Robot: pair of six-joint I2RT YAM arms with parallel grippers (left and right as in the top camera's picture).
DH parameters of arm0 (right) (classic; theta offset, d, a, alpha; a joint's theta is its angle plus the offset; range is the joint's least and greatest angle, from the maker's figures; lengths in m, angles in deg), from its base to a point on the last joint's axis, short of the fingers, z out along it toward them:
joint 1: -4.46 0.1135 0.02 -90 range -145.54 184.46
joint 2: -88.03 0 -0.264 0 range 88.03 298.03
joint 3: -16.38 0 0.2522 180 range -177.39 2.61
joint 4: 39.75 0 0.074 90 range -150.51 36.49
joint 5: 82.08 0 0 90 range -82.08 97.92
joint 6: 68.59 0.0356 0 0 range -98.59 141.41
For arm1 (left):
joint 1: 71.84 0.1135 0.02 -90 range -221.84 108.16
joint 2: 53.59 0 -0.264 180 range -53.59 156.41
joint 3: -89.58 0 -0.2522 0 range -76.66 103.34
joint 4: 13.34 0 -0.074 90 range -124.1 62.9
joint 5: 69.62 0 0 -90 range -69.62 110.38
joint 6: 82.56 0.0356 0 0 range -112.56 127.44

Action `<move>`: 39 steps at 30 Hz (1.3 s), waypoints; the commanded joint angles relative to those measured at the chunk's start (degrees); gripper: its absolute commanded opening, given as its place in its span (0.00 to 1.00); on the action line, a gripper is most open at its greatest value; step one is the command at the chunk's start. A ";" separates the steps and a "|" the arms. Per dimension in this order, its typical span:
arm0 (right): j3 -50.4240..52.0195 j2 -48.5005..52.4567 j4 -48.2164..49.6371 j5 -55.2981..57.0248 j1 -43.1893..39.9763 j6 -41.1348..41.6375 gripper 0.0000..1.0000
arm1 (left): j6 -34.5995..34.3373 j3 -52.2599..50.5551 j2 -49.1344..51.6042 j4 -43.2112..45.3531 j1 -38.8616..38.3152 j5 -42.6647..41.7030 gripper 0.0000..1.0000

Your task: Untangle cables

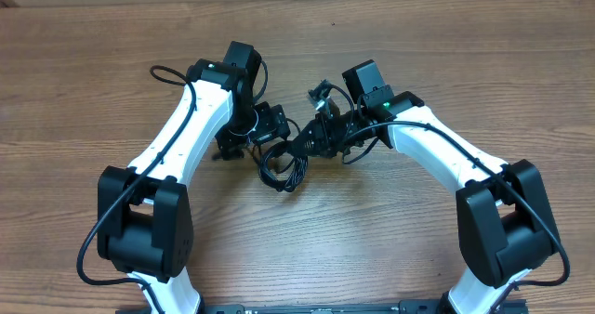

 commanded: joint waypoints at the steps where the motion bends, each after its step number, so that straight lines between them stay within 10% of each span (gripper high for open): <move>1: 0.02 -1.51 0.09 -11.41 -0.13 -2.19 0.04 | 0.85 -0.20 -0.22 1.27 -0.59 1.16 0.82; 9: 0.02 -1.51 0.37 -15.98 -3.32 -2.78 0.04 | 0.63 -0.20 0.13 4.09 -0.59 5.11 0.04; 19: 0.02 -1.51 -0.44 -6.56 -11.67 -2.71 0.04 | -0.15 -0.20 0.44 5.01 -0.59 6.86 0.05; 23: 0.02 -1.51 -6.49 13.55 -11.87 0.68 0.28 | -2.01 -0.20 0.44 4.98 -0.59 6.78 0.06; 27: 0.02 -1.51 -10.14 23.47 -11.34 0.76 0.70 | -1.99 -0.20 0.44 5.03 -0.59 6.73 0.35; 39: -2.62 -1.73 -17.31 37.03 -13.07 -5.20 0.79 | -2.19 -0.20 0.44 5.05 -2.43 6.21 0.62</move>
